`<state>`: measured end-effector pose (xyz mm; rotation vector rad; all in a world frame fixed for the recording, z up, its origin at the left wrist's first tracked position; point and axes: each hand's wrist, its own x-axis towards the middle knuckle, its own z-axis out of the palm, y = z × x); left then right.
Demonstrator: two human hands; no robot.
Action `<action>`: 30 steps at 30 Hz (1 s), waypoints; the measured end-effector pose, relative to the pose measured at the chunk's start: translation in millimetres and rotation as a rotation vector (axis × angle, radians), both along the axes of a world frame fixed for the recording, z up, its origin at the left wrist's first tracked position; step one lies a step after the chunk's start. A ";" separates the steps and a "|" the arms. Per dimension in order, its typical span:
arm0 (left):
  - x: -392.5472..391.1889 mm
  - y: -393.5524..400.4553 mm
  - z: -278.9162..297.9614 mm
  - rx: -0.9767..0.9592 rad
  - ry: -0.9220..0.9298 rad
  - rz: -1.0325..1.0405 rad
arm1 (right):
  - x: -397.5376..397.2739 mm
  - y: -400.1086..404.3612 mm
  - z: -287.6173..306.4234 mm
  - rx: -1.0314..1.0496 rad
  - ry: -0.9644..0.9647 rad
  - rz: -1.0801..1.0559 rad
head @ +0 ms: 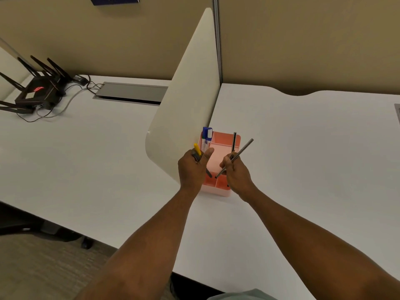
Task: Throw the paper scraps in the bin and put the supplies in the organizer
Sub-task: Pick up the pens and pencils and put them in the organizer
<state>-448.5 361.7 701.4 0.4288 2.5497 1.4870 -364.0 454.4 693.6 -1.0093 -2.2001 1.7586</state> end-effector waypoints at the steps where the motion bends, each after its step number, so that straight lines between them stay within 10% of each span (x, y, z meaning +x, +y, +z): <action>1: 1.8 -1.8 -5.1 -0.021 -0.015 -0.010 | 0.8 -0.8 -1.8 0.024 -0.008 0.021; 30: 4.2 -9.2 -1.8 -0.492 -0.149 -0.225 | 13.5 25.9 12.8 0.262 -0.262 0.214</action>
